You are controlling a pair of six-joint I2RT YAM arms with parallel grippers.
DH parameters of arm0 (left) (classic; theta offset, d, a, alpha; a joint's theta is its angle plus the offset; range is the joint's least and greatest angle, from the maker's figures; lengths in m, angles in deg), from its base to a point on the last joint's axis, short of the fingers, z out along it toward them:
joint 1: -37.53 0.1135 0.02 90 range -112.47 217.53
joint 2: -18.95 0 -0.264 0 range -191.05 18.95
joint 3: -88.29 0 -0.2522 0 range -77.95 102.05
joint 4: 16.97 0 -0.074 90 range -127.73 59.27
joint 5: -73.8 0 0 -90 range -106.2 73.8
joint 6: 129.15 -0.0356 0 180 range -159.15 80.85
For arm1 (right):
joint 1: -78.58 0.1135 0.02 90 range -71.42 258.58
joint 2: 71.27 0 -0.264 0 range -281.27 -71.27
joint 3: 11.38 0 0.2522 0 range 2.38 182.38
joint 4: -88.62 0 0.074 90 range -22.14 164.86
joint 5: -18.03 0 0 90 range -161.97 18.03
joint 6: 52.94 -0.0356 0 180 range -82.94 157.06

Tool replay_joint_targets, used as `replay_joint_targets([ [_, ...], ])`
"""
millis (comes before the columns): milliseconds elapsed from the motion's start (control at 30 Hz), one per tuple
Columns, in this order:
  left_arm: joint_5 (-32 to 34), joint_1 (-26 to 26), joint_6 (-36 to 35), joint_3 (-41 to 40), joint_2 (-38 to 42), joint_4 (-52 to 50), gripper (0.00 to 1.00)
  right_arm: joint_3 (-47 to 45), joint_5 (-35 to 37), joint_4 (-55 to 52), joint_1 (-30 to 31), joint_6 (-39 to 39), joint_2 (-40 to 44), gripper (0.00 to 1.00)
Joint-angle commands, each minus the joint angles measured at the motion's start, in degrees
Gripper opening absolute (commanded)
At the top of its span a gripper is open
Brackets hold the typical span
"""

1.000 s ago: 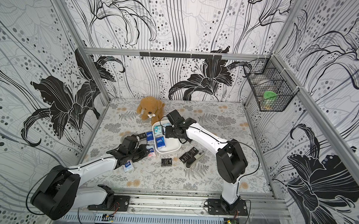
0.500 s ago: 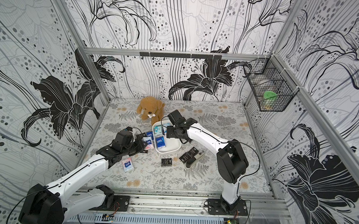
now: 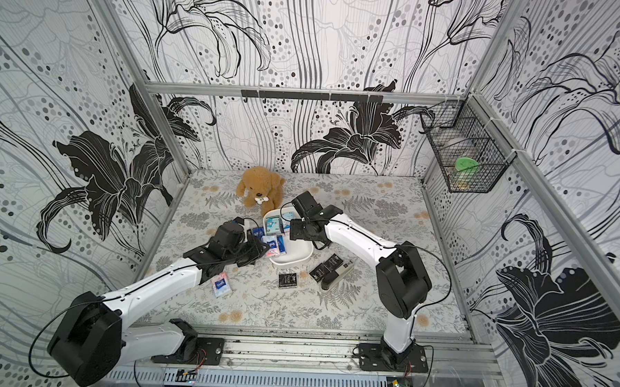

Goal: Put the pocket tissues into the storage box
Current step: Place the pocket tissues in the storage box.

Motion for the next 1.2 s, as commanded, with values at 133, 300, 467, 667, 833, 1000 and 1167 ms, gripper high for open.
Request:
replay_joint_targets([
  [133, 2.8, -2.3, 0.0, 5.1, -6.4, 4.2, 0.07, -1.9, 0.3, 0.7, -0.3, -1.5, 2.0, 0.74],
  [300, 7.1, -2.5, 0.5, 5.9, -9.4, 3.9, 0.07, -2.7, -0.9, 1.5, -0.3, -1.5, 2.0, 0.74],
  [467, 10.1, -2.5, 0.0, 8.0, -11.8, 1.7, 0.08, -2.7, -1.6, 2.0, -0.3, -1.2, 1.8, 0.73],
  [667, 11.8, -2.5, -0.7, 10.6, -14.9, 0.6, 0.12, -2.4, -2.0, 2.0, -0.3, -0.9, 1.2, 0.73],
  [833, 11.3, -2.7, -0.9, 11.9, -16.9, 0.0, 0.20, -2.6, -2.2, 1.9, -0.2, -0.9, 1.0, 0.73],
  [1000, 11.5, -2.6, -1.0, 11.9, -17.2, -0.5, 0.25, -2.0, -2.6, 1.8, -0.3, -0.4, 0.6, 0.73],
  [1167, 11.9, -2.7, -1.2, 12.4, -16.6, -1.3, 0.36, -1.6, -3.1, 1.8, -0.3, -0.3, 0.4, 0.72],
])
